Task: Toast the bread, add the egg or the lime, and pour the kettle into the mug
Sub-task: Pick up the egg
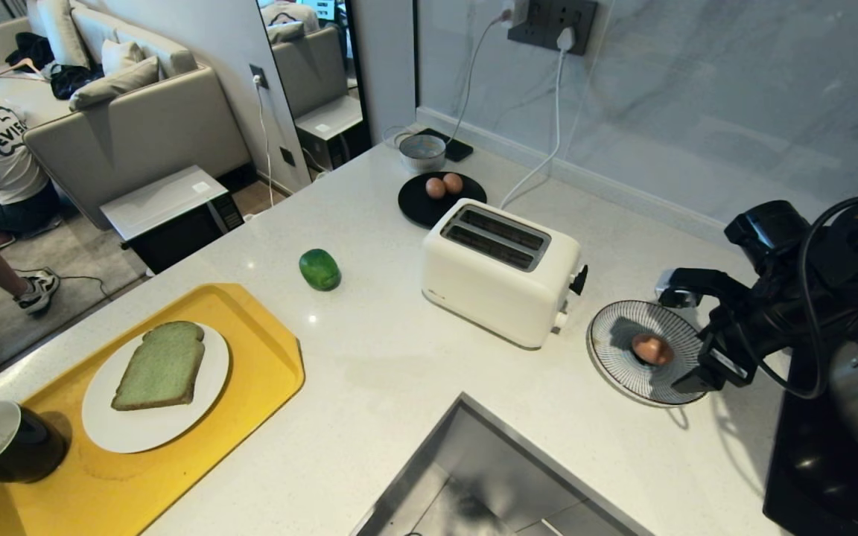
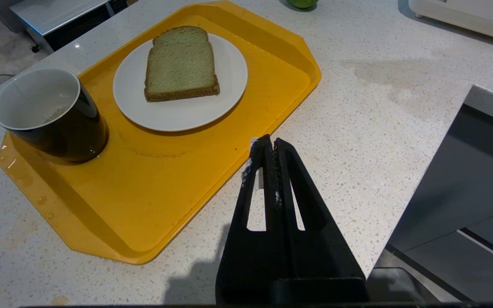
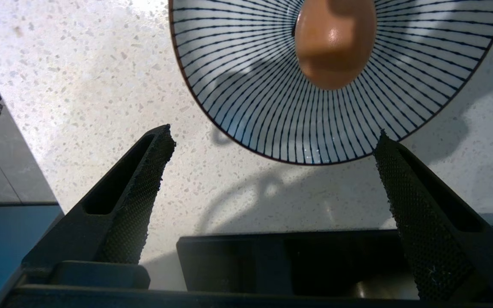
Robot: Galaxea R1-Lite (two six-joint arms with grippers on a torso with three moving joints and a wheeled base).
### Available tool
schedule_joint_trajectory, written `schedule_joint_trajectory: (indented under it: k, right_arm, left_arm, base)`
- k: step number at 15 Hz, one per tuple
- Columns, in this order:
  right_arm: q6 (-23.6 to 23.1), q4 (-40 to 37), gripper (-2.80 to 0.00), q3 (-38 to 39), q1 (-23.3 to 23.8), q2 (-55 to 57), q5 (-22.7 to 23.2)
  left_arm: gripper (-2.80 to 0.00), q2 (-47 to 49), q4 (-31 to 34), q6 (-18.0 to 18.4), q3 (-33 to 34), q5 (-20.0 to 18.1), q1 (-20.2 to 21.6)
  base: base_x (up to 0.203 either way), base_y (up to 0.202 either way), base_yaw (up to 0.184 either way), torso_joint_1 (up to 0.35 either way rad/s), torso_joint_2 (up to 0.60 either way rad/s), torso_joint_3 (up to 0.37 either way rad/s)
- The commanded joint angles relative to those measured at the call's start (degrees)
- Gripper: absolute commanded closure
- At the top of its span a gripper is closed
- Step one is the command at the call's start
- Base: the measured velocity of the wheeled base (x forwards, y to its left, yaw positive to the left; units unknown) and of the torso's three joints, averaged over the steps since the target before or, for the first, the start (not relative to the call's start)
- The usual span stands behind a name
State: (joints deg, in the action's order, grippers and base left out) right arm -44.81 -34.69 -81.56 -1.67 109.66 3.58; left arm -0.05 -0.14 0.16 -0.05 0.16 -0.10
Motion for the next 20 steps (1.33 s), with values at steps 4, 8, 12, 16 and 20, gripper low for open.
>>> schedule_joint_trajectory:
  k: [4, 8, 12, 16, 20]
  right_arm:
    - [-0.27, 4.80, -2.80, -1.40, 0.00, 5.31, -0.16]
    - [-0.35, 5.95, -2.80, -3.86, 0.00, 8.31, -0.40]
    - [-0.36, 5.95, -2.80, -5.71, 0.00, 10.07, -0.51]
    - [-0.40, 6.03, -2.80, -6.03, -0.09, 10.93, -0.51]
    - [-0.45, 6.04, -2.80, -7.16, -0.09, 11.72, -0.51]
  left_arm:
    - [0.00, 0.05, -0.03, 0.02, 0.05, 0.01, 0.01]
    - [0.00, 0.05, -0.03, 0.02, -0.04, 0.02, 0.01]
    - [0.00, 0.05, -0.03, 0.02, -0.01, 0.02, 0.01]
    - [0.00, 0.05, -0.03, 0.02, -0.04, 0.02, 0.01]
    - [0.00, 0.05, -0.03, 0.02, -0.02, 0.02, 0.01]
  base:
    - [0.000, 0.000, 0.000, 0.000, 0.00, 0.000]
    - [0.000, 0.000, 0.000, 0.000, 0.00, 0.000]
    - [0.000, 0.000, 0.000, 0.000, 0.00, 0.000]
    - [0.000, 0.000, 0.000, 0.000, 0.00, 0.000]
    - [0.000, 0.000, 0.000, 0.000, 0.00, 0.000]
